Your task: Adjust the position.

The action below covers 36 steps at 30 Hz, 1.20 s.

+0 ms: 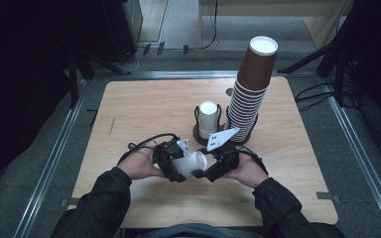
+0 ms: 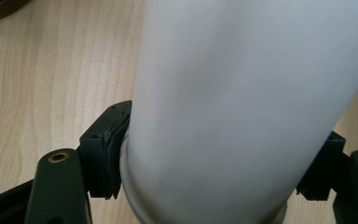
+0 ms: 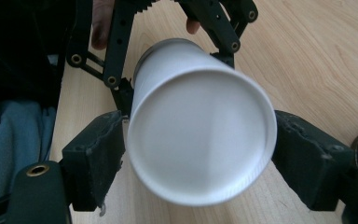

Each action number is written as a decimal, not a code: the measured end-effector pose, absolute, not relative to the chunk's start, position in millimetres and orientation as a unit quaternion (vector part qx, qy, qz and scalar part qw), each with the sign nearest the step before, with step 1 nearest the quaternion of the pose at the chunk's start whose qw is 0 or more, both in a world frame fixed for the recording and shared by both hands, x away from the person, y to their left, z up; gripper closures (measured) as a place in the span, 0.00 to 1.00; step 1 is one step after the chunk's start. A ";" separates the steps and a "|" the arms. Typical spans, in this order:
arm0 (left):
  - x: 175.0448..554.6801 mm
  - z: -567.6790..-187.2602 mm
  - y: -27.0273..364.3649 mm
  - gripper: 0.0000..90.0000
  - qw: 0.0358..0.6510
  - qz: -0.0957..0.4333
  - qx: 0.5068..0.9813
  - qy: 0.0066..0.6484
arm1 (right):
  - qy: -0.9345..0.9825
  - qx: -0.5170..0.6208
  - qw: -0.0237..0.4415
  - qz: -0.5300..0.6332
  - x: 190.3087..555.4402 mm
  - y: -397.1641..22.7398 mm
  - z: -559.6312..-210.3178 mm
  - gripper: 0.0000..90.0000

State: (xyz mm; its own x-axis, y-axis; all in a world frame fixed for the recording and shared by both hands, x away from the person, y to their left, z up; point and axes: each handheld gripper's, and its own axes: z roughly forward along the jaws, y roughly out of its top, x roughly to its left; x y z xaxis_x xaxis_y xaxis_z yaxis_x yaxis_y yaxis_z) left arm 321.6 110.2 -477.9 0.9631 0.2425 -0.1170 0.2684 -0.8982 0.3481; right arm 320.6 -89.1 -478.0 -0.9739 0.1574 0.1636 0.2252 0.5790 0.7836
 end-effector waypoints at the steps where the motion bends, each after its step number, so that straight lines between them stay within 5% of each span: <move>1: 321.2 -478.0 109.3 0.29 0.182 -0.038 0.974 0.129 | -0.888 -0.108 0.038 -0.445 320.1 -88.5 -477.8 0.23; 9: 318.5 -478.4 106.9 0.29 0.183 -0.039 0.975 0.119 | -0.892 -0.078 0.032 -0.443 316.0 -88.2 -474.0 0.38; 36: 319.7 -456.8 139.2 0.00 0.305 -0.029 0.938 0.164 | -0.871 -0.103 0.032 -0.480 325.8 -111.9 -465.6 0.37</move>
